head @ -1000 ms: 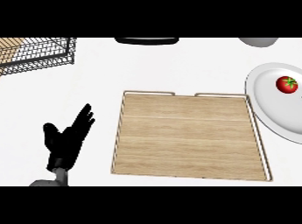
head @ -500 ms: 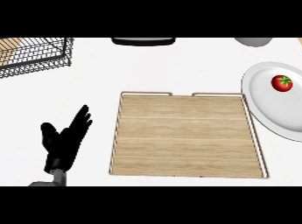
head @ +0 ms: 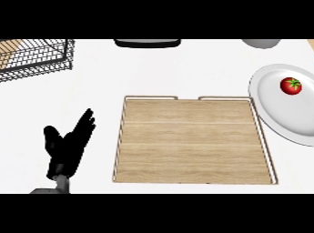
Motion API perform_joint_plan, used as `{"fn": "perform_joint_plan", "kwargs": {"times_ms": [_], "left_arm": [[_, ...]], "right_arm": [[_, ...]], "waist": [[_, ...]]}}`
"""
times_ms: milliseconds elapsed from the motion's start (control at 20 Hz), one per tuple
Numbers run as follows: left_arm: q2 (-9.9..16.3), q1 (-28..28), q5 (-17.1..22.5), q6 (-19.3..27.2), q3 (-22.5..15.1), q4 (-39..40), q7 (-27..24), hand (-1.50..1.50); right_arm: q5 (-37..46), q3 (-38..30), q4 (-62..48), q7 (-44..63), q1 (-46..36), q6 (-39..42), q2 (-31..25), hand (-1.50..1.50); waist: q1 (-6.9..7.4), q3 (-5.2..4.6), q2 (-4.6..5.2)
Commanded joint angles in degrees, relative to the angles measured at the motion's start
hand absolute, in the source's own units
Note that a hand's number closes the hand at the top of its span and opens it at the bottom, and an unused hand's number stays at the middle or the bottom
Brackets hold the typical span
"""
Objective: Pick the tomato from the tray and place it in the plate
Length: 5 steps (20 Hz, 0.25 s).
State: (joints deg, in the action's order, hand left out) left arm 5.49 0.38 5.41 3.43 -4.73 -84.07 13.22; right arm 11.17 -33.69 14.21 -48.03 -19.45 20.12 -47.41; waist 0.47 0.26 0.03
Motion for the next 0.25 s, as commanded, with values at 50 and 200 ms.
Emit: {"fn": "perform_joint_plan", "kwargs": {"times_ms": [50, 200], "left_arm": [[-0.1, 2.6, 1.2, -1.9, 0.7, 1.7, -1.5, 0.0], [-3.0, 0.8, -2.0, 1.8, -1.7, 1.2, 0.2, 0.0]], "right_arm": [[-0.3, 1.4, 1.4, -6.4, 4.2, 1.6, 1.1, -1.5], [-1.1, 2.0, 1.8, -4.4, 3.8, 1.4, 1.6, -1.5]], "waist": [[-0.19, -0.19, 0.05], [-0.16, -0.18, 0.06]]}}
